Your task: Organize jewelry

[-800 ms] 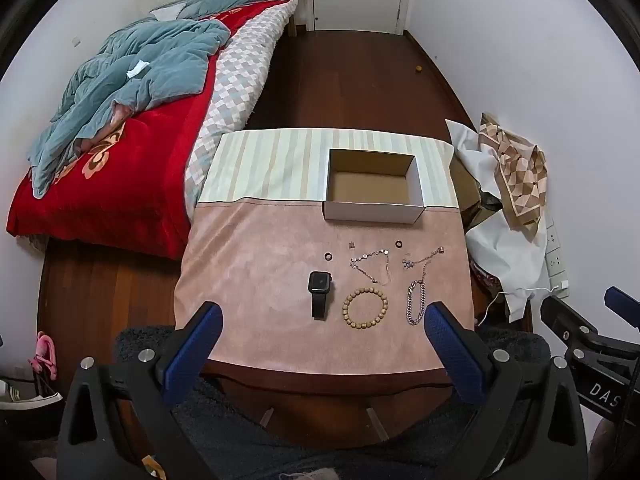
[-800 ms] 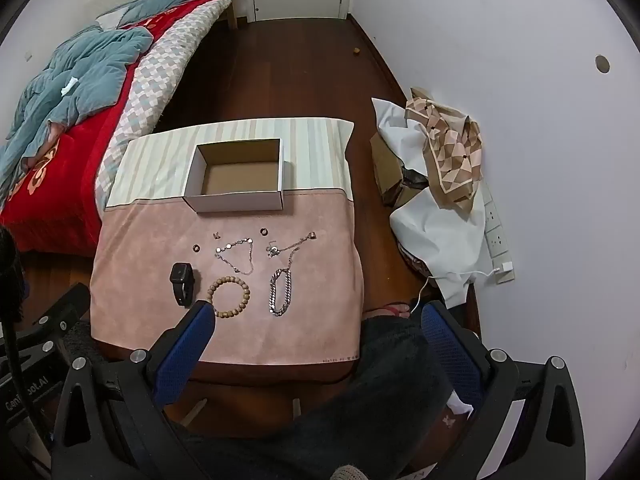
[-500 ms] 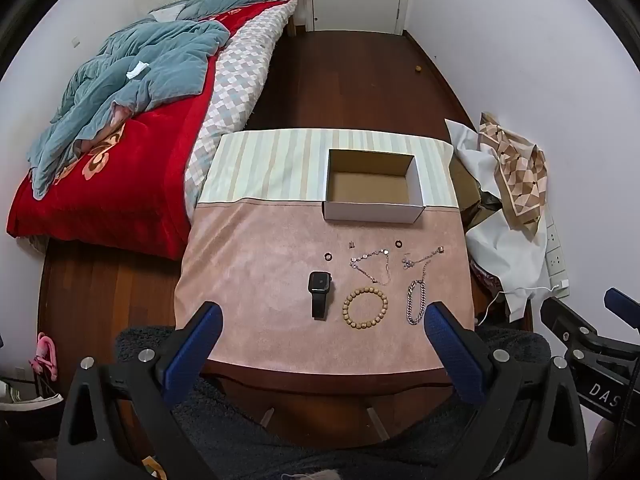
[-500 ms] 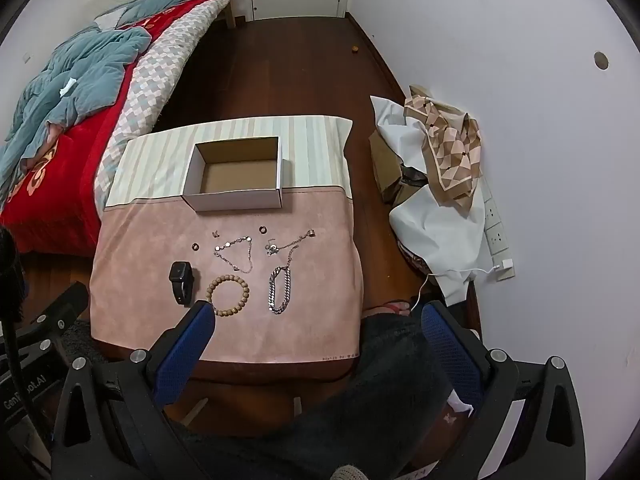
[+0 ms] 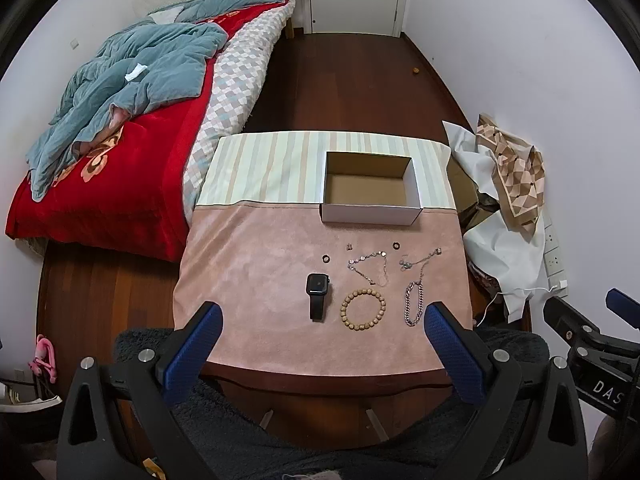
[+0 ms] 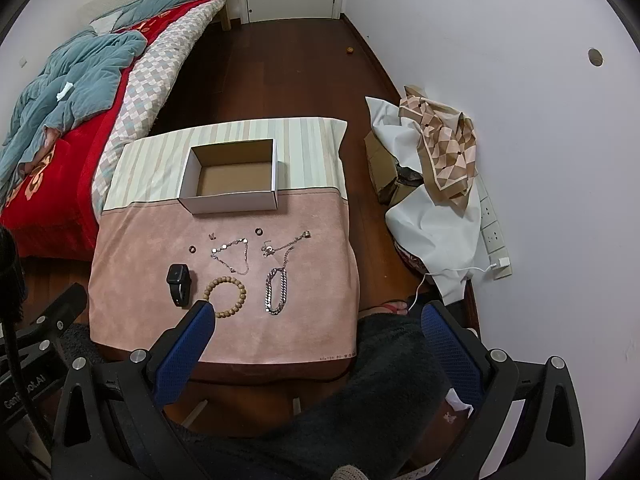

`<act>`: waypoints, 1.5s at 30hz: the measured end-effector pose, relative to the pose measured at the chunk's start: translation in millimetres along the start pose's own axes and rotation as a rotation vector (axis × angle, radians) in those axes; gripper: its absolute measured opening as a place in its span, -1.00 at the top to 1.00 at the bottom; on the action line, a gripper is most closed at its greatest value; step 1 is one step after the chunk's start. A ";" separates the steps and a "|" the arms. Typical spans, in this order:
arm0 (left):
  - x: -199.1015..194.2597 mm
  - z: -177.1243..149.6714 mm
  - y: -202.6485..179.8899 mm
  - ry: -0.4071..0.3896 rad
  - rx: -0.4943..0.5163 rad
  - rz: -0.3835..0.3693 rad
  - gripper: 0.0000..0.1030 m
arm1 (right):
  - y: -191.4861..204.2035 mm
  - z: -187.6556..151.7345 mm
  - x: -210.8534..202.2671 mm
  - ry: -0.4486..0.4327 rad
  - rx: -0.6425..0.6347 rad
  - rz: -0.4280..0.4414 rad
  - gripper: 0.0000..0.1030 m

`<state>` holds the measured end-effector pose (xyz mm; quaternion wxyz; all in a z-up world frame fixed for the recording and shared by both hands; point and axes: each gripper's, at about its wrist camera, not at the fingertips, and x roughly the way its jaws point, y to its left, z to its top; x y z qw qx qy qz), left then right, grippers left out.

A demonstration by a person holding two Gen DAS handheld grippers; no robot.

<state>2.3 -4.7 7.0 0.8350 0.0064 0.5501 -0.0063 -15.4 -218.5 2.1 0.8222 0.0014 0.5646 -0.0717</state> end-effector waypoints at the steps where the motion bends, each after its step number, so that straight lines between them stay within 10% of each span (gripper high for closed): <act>1: 0.1 1.0 -1.7 0.000 0.000 0.000 -1.00 | 0.4 -0.5 0.1 -0.002 0.000 0.000 -1.00; 45: -8.4 -1.3 -3.1 -0.027 -0.006 -0.007 -1.00 | 6.1 7.6 -20.4 -0.021 -0.006 -0.002 -1.00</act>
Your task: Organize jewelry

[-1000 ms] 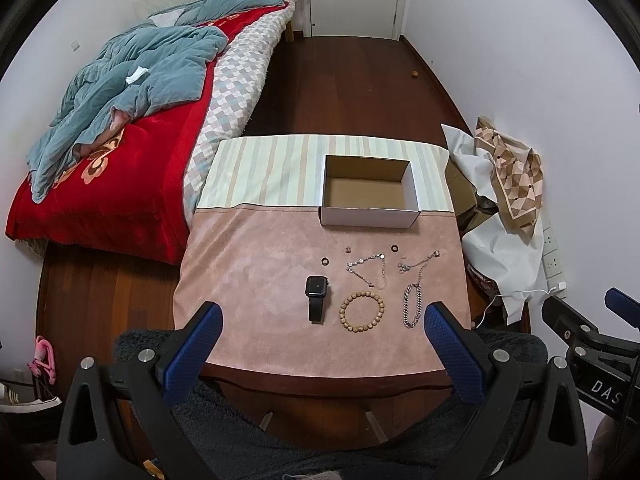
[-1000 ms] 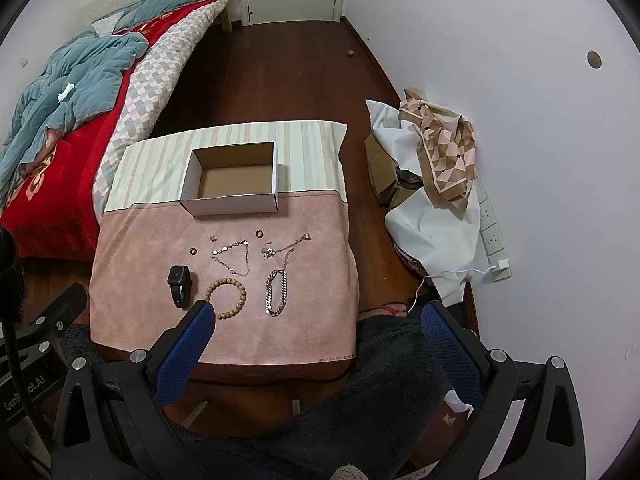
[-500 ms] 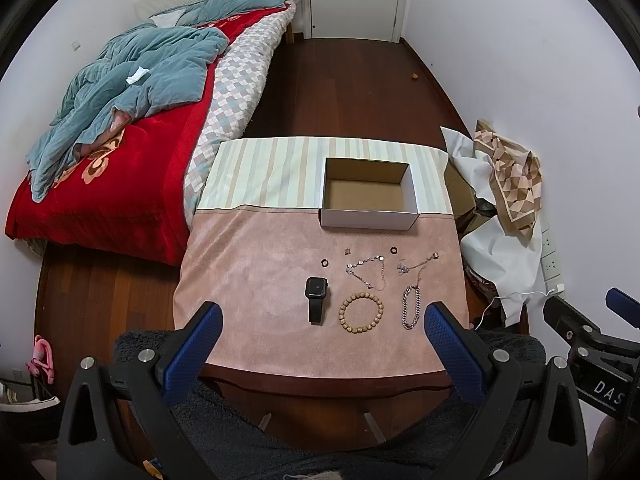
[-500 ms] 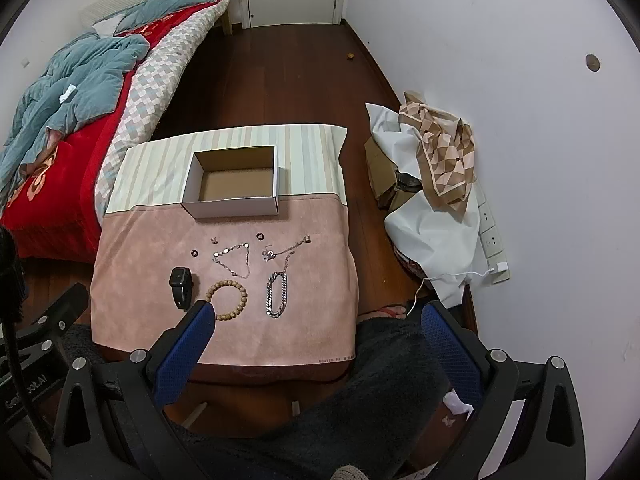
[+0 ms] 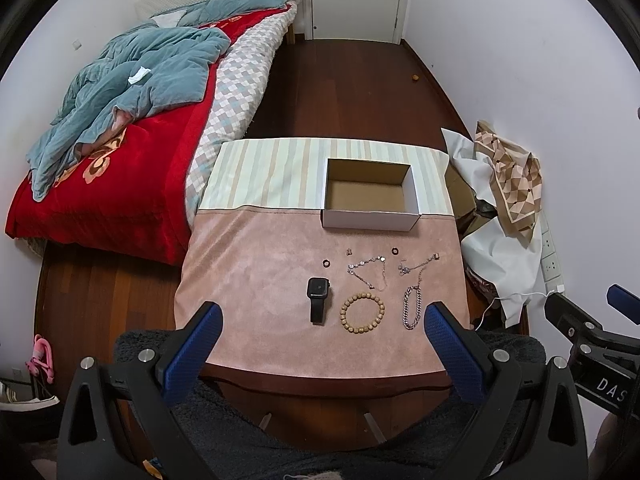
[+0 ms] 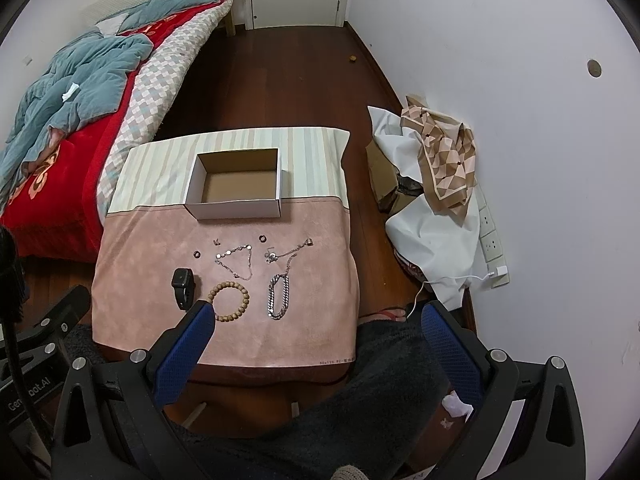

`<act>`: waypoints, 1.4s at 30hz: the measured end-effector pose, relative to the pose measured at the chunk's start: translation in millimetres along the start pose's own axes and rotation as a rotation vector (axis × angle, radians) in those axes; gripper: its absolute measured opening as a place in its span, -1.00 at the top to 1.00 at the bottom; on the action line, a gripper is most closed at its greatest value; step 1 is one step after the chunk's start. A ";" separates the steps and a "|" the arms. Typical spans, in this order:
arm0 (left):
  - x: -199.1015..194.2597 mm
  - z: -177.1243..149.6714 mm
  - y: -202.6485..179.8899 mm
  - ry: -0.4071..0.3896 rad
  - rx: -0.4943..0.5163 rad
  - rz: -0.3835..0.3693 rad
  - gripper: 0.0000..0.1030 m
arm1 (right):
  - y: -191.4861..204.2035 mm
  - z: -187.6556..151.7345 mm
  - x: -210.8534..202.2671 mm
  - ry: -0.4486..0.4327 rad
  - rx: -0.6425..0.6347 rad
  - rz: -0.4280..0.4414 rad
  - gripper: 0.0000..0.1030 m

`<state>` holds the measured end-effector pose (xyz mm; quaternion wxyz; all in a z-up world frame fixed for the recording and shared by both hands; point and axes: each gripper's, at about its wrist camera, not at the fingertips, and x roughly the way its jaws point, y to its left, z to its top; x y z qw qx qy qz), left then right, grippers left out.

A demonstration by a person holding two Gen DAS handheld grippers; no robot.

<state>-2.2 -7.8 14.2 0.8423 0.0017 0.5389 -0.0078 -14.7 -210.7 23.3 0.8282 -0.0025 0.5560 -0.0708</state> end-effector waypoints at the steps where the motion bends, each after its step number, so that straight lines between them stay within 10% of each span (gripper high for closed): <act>1: 0.2 0.3 -0.2 0.000 0.000 0.000 -1.00 | -0.1 -0.8 0.2 -0.001 -0.001 0.000 -1.00; 30: -2.3 2.0 5.9 -0.005 -0.007 -0.001 -1.00 | 2.9 -2.6 -0.5 -0.005 0.001 -0.002 -1.00; 42: 78.3 27.0 36.5 -0.067 -0.026 0.204 -1.00 | 9.9 18.2 84.3 0.041 0.053 0.017 -1.00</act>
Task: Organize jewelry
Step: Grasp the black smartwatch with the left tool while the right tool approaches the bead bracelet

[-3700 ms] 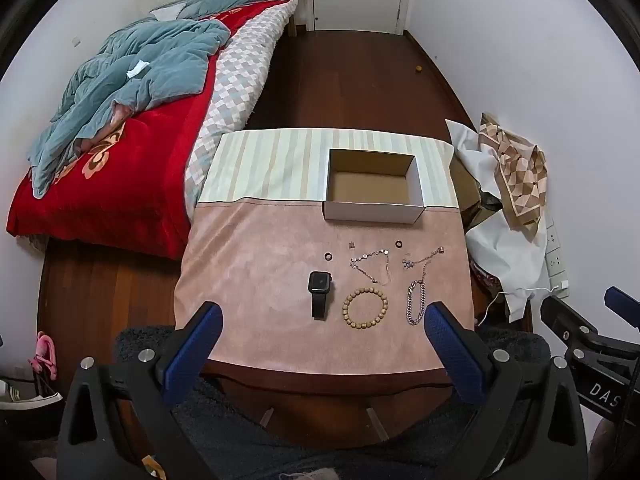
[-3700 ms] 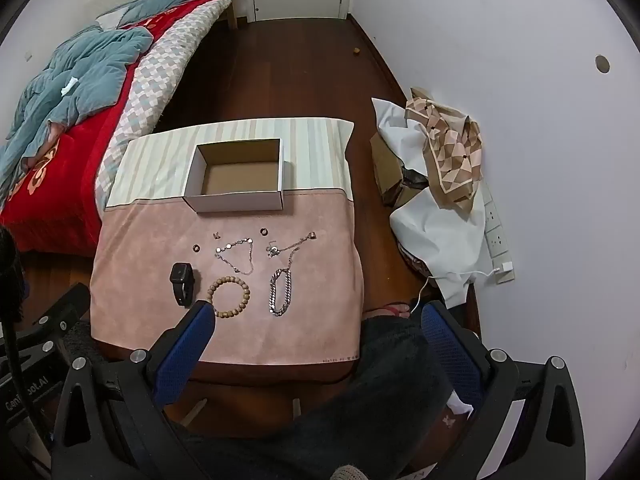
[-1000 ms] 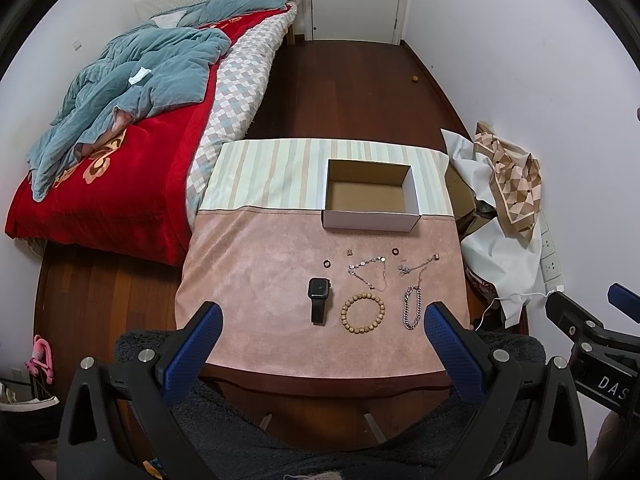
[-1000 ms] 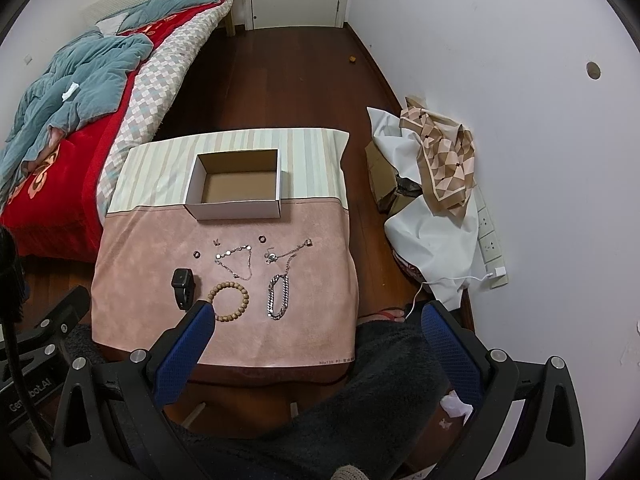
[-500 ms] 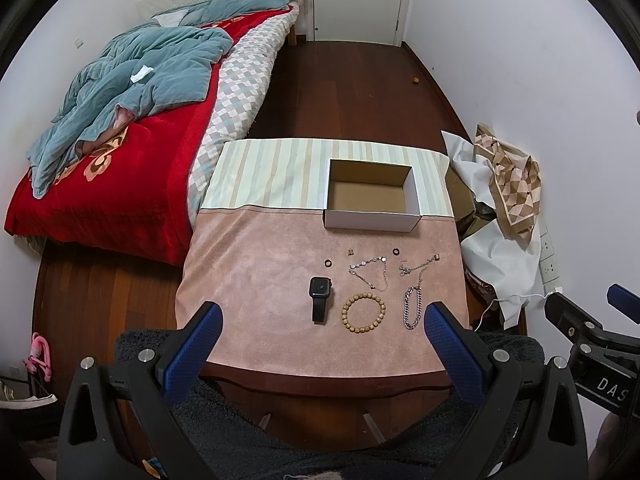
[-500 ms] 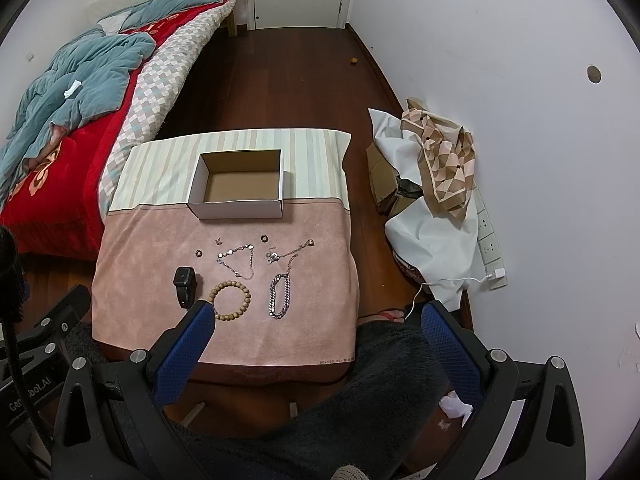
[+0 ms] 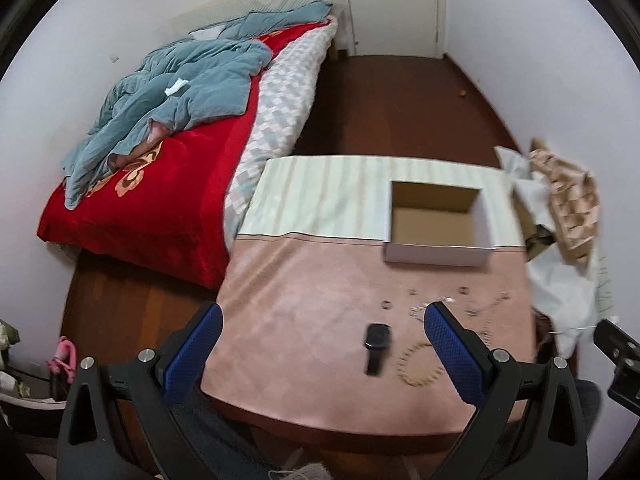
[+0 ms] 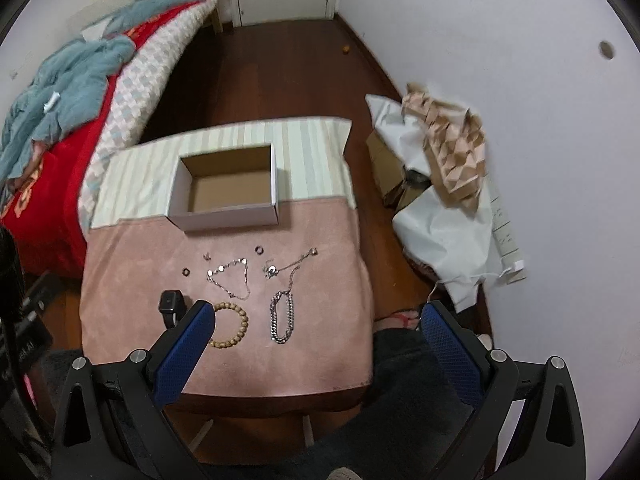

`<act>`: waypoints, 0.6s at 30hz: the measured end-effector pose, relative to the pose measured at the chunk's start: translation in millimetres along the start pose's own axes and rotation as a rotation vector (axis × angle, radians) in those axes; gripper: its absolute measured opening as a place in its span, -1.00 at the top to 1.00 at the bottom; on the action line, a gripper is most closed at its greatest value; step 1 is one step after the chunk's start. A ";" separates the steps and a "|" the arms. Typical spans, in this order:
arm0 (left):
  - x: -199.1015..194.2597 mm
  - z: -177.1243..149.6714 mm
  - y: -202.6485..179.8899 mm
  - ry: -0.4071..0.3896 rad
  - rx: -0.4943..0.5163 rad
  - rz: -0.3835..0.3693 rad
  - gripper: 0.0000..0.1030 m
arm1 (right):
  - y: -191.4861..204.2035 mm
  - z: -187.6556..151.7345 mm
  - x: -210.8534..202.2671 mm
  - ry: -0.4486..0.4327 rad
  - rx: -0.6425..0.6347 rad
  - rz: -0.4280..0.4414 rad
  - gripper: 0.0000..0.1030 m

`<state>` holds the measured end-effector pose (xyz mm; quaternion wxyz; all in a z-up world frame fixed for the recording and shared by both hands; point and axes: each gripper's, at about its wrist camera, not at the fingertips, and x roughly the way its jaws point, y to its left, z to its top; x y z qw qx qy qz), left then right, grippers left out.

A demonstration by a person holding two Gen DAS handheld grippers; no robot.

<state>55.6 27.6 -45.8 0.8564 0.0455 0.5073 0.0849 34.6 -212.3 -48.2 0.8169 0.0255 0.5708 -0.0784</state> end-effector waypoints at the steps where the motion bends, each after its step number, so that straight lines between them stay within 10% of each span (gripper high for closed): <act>1: 11.4 -1.2 -1.8 0.018 0.009 0.013 -1.00 | 2.7 0.8 14.2 0.020 -0.003 -0.001 -1.00; 18: 166.3 -71.6 -47.7 0.327 0.148 -0.028 -0.99 | 25.1 -47.1 184.6 0.273 0.048 0.036 -0.65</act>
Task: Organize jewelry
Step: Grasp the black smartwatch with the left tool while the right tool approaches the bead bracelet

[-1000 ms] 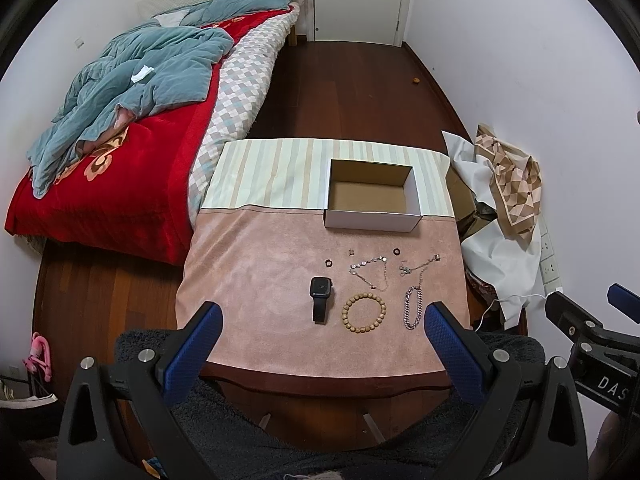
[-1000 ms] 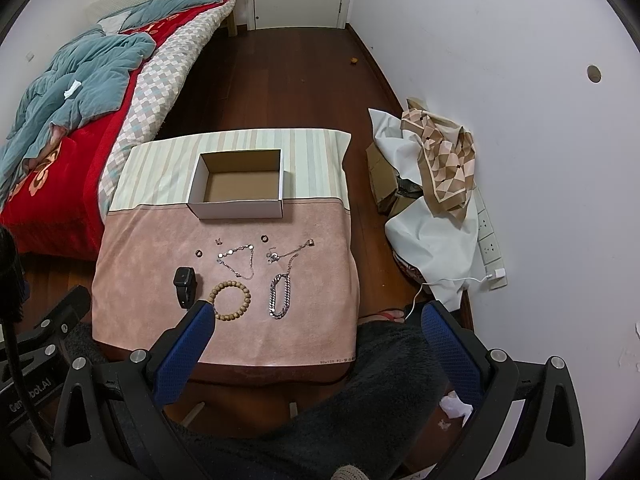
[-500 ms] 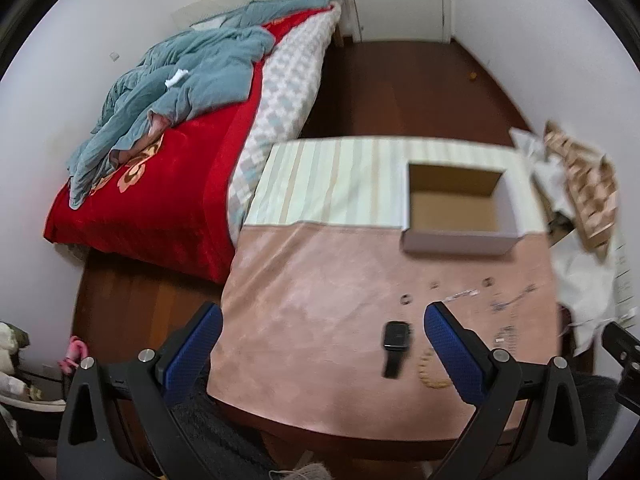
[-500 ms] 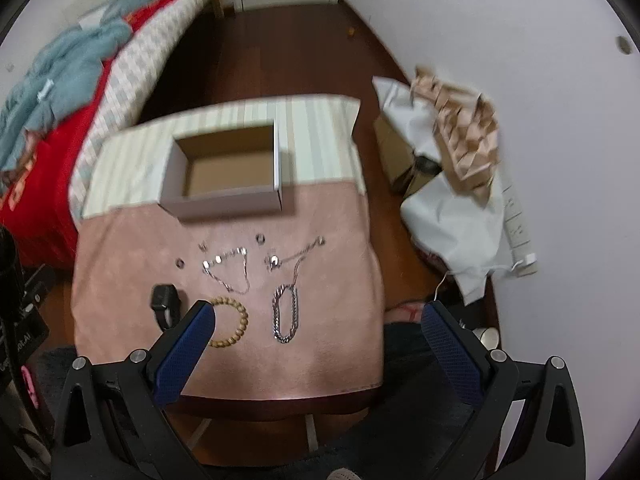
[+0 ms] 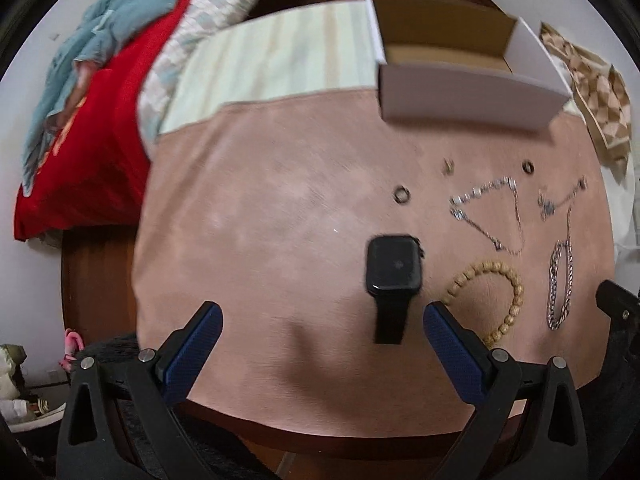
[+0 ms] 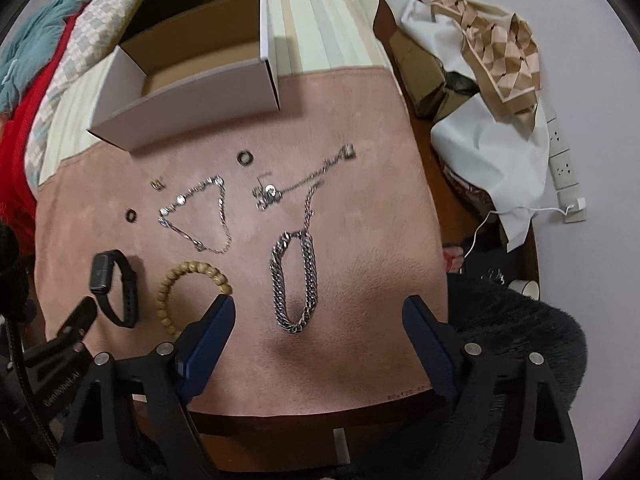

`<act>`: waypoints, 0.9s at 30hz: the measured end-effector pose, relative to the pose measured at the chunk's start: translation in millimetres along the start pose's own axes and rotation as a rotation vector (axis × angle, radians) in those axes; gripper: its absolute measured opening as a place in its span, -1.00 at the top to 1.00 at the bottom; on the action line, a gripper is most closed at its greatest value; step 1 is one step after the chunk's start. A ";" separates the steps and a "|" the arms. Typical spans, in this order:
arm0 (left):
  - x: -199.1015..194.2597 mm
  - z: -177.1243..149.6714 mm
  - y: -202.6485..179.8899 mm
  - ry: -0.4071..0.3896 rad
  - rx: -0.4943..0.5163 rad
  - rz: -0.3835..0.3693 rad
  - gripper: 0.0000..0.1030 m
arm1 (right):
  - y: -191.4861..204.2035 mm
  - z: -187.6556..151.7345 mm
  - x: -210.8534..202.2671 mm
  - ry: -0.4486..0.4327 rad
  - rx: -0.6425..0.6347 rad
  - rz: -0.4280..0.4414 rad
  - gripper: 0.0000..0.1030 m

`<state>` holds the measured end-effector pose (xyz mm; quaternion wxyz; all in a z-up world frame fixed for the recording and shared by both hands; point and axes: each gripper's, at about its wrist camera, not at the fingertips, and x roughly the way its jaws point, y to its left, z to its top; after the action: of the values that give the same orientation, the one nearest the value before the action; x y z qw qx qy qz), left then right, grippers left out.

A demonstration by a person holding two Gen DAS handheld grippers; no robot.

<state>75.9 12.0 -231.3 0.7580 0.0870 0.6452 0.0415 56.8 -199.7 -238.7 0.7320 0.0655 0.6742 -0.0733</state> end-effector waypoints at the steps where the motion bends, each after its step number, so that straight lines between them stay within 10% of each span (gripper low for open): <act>1: 3.0 -1.3 -3.6 0.000 0.008 -0.008 -0.99 | 0.9 -0.5 2.6 0.005 0.000 0.001 -0.64; 9: 25.3 -4.0 -24.4 0.014 0.053 -0.044 -0.27 | 10.4 -5.6 16.1 0.035 -0.020 0.003 -0.56; 13: 35.0 -1.8 -24.5 0.025 0.064 -0.059 0.72 | 14.0 -6.7 19.4 0.041 -0.024 0.024 -0.48; 27: 38.5 -7.6 21.1 -0.016 -0.009 0.014 0.80 | 65.8 -11.8 50.5 0.079 -0.108 0.078 0.06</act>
<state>75.7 40.0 -265.9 0.7630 0.0883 0.6384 0.0488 62.2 -133.8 -290.2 0.7097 0.0550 0.7023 -0.0057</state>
